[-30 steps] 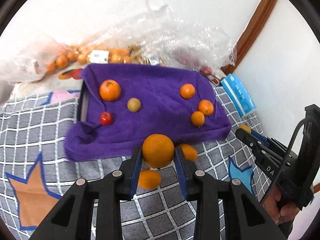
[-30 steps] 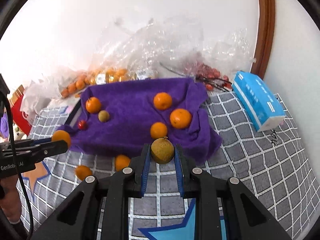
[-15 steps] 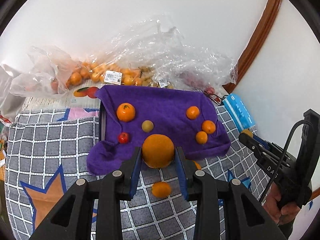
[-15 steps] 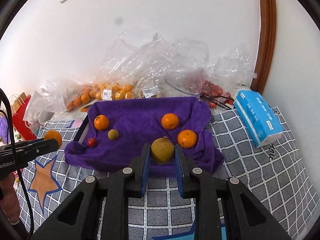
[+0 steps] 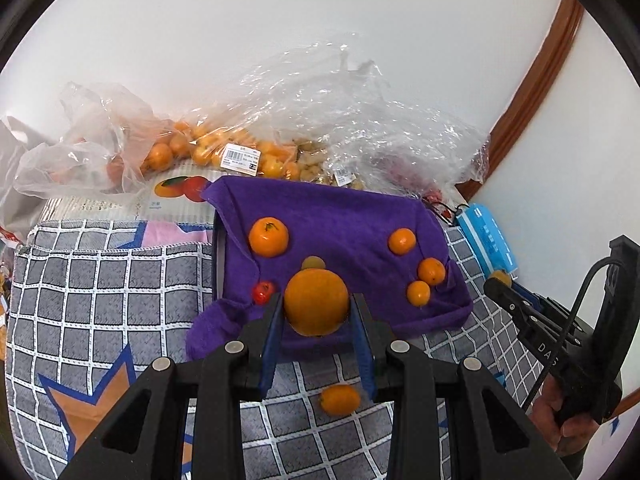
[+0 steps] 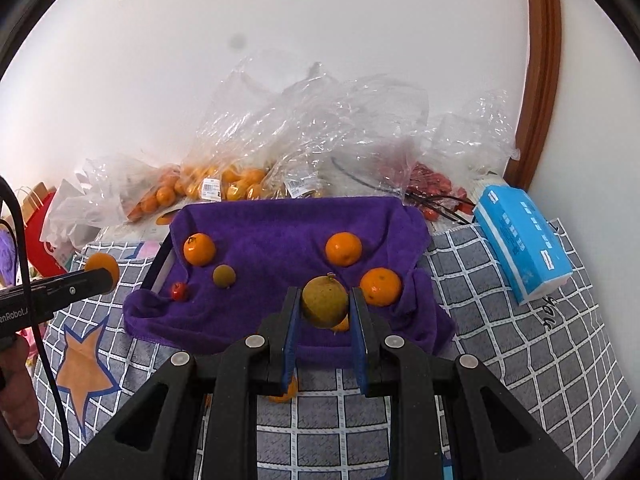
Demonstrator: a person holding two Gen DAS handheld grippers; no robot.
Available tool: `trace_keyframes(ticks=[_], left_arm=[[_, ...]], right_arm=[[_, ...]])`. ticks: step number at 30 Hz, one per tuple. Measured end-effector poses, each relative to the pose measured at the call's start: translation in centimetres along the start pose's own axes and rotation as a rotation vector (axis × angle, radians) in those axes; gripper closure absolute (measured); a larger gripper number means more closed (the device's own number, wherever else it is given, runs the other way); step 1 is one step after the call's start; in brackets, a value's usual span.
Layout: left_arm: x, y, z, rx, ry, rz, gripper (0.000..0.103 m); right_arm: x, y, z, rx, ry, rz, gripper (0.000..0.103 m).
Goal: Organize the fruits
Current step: 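Lift the orange and yellow fruit and carry both over the purple towel, then lower both fruits onto the purple towel and open both tools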
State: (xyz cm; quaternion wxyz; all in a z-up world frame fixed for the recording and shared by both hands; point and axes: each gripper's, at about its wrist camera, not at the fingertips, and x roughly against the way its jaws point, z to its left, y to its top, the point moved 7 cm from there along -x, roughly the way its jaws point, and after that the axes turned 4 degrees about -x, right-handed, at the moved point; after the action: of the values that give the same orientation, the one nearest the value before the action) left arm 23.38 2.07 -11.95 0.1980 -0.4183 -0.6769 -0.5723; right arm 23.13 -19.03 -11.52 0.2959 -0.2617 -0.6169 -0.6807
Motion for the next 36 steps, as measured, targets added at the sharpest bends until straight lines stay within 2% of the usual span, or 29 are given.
trace_keyframes(ticks=[18, 28, 36], left_arm=[[-2.9, 1.6, 2.0, 0.033, 0.011, 0.018, 0.072], [-4.9, 2.1, 3.1, 0.056, 0.033, 0.044, 0.072], [-6.9, 2.4, 2.5, 0.048, 0.033, 0.067, 0.072]], right_arm=[[-4.0, 1.1, 0.0, 0.005, -0.004, 0.02, 0.08], [-6.5, 1.5, -0.2, 0.0, 0.021, 0.037, 0.08], [-9.1, 0.6, 0.1, 0.029, 0.033, 0.085, 0.08]])
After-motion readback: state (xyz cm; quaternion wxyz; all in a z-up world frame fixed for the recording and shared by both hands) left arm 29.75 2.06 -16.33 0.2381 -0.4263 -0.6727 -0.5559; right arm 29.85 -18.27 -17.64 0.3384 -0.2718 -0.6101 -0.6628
